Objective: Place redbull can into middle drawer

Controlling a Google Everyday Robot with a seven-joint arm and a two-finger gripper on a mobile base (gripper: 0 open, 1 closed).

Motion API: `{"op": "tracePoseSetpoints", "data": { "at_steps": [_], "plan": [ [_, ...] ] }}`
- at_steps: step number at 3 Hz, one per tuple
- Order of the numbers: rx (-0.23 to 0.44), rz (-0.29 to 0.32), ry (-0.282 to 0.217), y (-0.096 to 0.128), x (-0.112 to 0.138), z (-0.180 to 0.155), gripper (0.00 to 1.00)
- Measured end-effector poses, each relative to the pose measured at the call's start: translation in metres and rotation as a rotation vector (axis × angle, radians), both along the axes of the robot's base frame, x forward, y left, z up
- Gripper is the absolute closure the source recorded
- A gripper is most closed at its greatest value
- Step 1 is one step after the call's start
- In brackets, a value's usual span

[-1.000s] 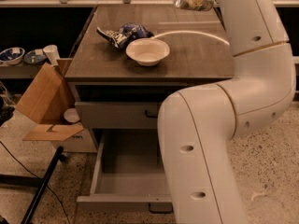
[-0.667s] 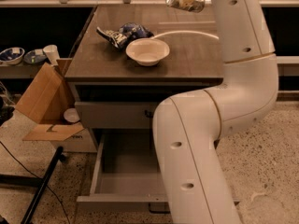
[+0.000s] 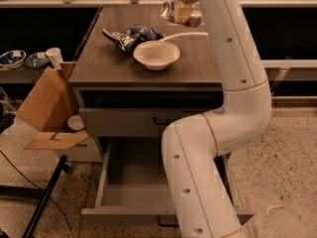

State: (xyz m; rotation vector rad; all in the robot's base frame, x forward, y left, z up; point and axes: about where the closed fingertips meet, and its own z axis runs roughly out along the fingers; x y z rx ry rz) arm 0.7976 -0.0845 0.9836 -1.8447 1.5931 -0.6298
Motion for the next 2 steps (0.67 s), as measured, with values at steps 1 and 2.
{"op": "tracePoseSetpoints", "data": {
  "at_steps": [1, 2],
  "plan": [
    [-0.008, -0.004, -0.090, 0.005, -0.025, 0.023, 1.00],
    [-0.039, 0.002, -0.133, 0.005, -0.047, 0.042, 1.00]
  ]
}}
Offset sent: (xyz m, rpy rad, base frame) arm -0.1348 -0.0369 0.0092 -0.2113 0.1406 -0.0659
